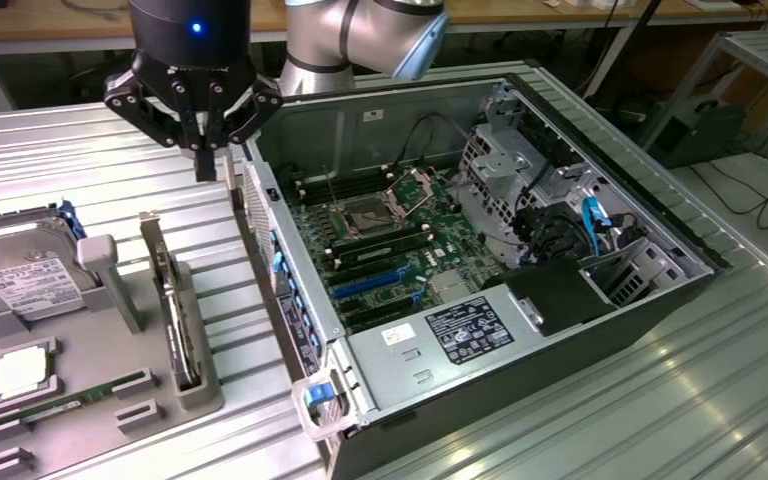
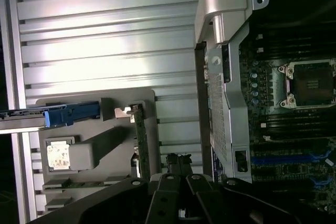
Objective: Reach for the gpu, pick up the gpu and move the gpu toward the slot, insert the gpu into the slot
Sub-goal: 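Reach for the gpu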
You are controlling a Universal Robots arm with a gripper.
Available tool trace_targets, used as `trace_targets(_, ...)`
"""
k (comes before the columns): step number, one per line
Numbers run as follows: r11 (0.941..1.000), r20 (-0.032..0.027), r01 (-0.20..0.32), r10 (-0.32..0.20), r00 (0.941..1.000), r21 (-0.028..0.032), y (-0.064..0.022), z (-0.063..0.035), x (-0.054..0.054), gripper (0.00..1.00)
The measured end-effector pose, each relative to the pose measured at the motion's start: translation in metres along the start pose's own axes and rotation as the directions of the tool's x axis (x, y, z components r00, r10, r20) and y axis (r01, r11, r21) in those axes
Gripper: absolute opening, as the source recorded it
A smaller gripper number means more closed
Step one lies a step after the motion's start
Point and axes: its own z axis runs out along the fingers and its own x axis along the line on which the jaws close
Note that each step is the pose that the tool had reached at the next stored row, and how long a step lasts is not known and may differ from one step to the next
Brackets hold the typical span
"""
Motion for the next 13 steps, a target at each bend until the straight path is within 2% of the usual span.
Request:
trace_targets(3,1.0,-0.0063,0.0,0.0,1.0,0.0005,-0.0004,0.0009,0.005,0.11)
trace_targets(13,1.0,-0.0181,-0.001,0.001,0.9998,0.0016,-0.0013,0.0029,0.015,0.11)
